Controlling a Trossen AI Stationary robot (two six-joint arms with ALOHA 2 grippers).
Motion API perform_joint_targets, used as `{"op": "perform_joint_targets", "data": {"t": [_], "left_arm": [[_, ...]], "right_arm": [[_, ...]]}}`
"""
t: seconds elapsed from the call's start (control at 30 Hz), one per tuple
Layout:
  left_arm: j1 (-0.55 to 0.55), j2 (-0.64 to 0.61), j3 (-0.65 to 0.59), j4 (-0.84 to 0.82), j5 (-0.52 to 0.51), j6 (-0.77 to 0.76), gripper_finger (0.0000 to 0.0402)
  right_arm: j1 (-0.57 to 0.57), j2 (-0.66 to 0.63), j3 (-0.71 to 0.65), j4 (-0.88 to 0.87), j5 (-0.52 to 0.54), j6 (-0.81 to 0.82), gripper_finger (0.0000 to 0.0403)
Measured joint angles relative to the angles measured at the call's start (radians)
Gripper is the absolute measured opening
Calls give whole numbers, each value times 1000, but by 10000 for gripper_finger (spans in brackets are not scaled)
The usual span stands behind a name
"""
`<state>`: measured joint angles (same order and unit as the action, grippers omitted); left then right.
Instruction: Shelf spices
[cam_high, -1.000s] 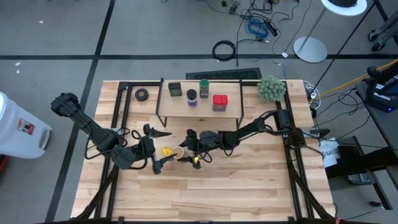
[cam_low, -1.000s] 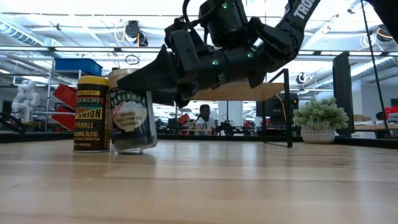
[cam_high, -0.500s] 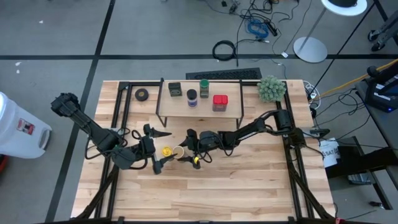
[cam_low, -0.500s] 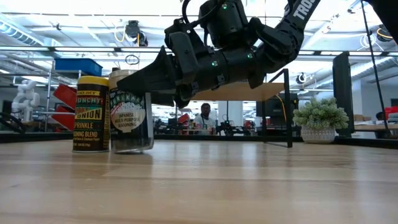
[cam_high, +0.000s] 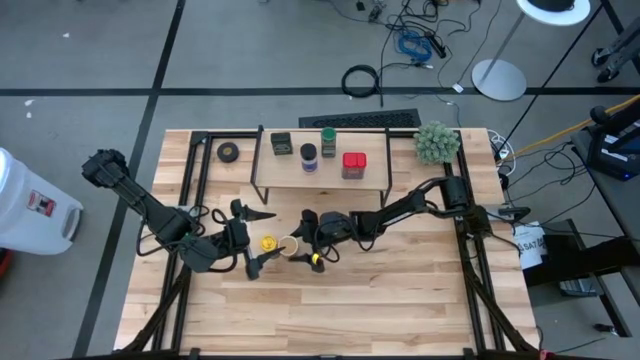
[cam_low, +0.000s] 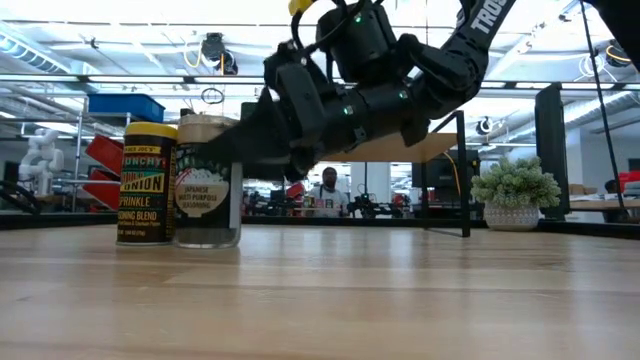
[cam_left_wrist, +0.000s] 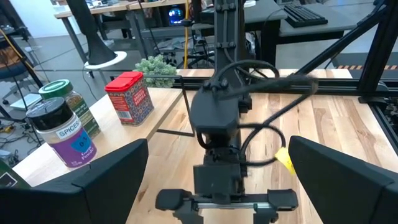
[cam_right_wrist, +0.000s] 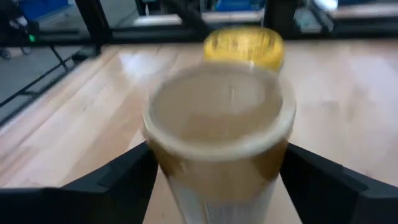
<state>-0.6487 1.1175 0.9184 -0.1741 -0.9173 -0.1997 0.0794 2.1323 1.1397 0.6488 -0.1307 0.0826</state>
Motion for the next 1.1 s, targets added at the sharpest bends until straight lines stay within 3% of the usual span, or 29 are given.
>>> {"op": "perform_joint_targets", "data": {"t": [0.23,0.77,0.93,1.1], "left_arm": [[0,0,0,0,0,-1,398],[0,0,0,-2,0,-2,398],[0,0,0,-2,1,-1,398],[0,0,0,-2,0,0,398]], "right_arm": [[0,-6,1,-9,-1,3,340],[2,-51,1,-279,0,37,340],[2,-51,1,-306,0,60,329],[14,-51,1,-304,1,63,291]]}}
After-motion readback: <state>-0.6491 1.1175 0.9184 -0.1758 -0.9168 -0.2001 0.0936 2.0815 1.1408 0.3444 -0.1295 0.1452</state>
